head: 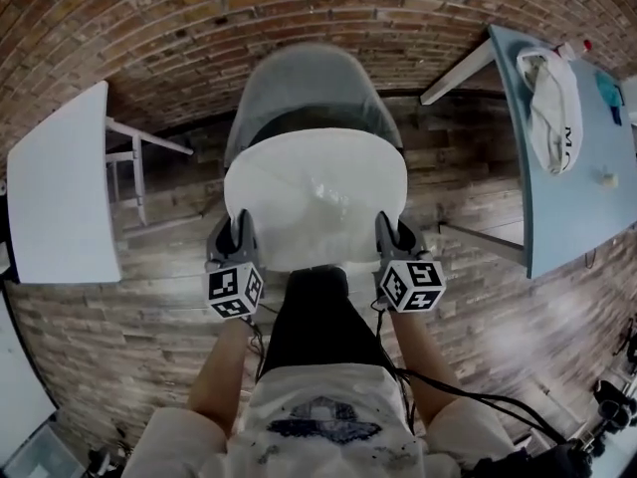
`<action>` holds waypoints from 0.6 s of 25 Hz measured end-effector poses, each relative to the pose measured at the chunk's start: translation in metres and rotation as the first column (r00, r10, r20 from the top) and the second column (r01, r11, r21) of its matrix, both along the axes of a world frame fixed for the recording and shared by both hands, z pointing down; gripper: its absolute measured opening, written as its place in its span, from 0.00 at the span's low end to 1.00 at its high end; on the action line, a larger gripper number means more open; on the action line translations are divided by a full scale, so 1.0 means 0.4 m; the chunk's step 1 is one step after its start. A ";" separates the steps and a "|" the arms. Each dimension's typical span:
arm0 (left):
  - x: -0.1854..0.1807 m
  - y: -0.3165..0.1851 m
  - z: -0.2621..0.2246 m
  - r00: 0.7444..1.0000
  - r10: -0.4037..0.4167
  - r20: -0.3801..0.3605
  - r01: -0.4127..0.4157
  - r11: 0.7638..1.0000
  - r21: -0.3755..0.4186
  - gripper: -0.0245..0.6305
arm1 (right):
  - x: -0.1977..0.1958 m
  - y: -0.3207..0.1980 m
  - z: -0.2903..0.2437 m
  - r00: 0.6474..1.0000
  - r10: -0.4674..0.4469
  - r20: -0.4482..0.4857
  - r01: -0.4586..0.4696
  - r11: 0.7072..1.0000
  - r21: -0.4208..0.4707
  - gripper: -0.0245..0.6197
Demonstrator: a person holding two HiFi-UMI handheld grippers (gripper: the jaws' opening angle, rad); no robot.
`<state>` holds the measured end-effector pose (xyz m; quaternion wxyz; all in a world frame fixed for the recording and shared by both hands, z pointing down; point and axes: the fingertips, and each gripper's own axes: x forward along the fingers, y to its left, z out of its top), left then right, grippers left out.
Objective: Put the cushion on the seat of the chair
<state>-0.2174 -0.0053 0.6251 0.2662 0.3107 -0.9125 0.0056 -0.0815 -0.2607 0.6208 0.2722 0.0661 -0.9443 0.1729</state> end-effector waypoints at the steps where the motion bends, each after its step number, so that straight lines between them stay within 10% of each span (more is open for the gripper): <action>1: -0.005 -0.001 0.023 1.000 0.001 0.001 -0.001 1.000 0.003 0.13 | -0.005 -0.001 0.026 1.000 0.002 -0.002 -0.002 1.000 -0.001 0.11; 15: -0.021 0.002 0.350 0.998 -0.029 -0.053 0.027 0.999 -0.044 0.13 | -0.030 -0.008 0.355 0.998 -0.015 -0.059 0.013 0.999 -0.037 0.11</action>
